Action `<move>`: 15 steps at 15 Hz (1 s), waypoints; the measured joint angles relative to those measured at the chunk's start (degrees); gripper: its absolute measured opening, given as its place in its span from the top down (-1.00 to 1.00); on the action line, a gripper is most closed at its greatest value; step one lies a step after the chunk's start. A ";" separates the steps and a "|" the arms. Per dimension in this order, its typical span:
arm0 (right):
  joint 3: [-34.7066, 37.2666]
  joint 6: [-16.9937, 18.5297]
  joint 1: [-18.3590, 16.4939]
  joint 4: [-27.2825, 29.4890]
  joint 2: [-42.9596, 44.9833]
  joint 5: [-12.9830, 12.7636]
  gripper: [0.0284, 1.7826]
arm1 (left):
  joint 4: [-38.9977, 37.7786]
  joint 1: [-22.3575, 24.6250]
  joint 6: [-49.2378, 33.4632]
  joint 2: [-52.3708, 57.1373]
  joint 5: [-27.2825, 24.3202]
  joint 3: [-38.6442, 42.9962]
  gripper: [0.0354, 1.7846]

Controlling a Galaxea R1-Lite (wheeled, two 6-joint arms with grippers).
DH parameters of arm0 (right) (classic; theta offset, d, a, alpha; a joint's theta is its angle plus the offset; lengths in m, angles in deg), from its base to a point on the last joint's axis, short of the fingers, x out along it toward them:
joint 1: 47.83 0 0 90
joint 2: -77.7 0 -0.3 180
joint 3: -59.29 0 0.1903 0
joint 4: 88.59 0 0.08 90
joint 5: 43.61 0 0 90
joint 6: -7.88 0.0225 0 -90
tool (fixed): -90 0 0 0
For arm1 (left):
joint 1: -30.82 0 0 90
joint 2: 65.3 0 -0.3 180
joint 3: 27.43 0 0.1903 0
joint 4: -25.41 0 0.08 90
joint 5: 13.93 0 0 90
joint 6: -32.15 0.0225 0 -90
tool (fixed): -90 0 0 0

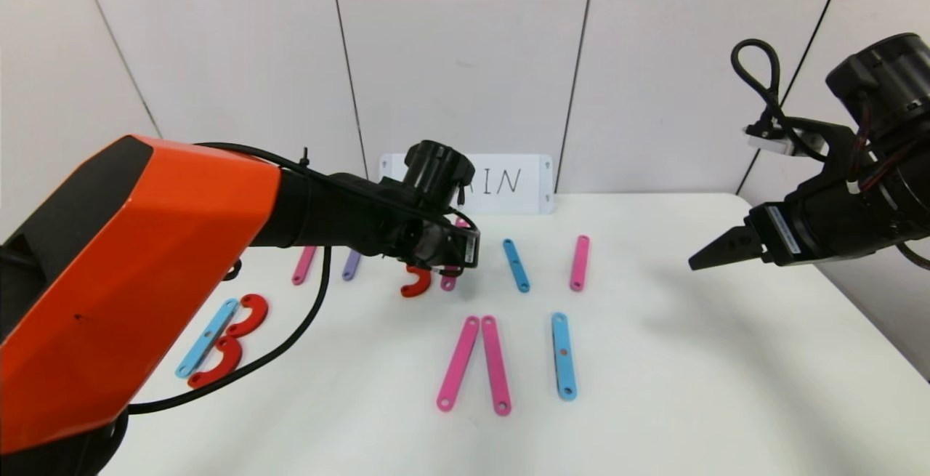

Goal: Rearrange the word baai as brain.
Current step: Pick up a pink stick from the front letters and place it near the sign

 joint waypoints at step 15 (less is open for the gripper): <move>0.87 -0.82 0.13 0.00 1.34 0.05 -0.95 | -0.11 -1.00 1.93 -4.40 0.28 -1.08 0.46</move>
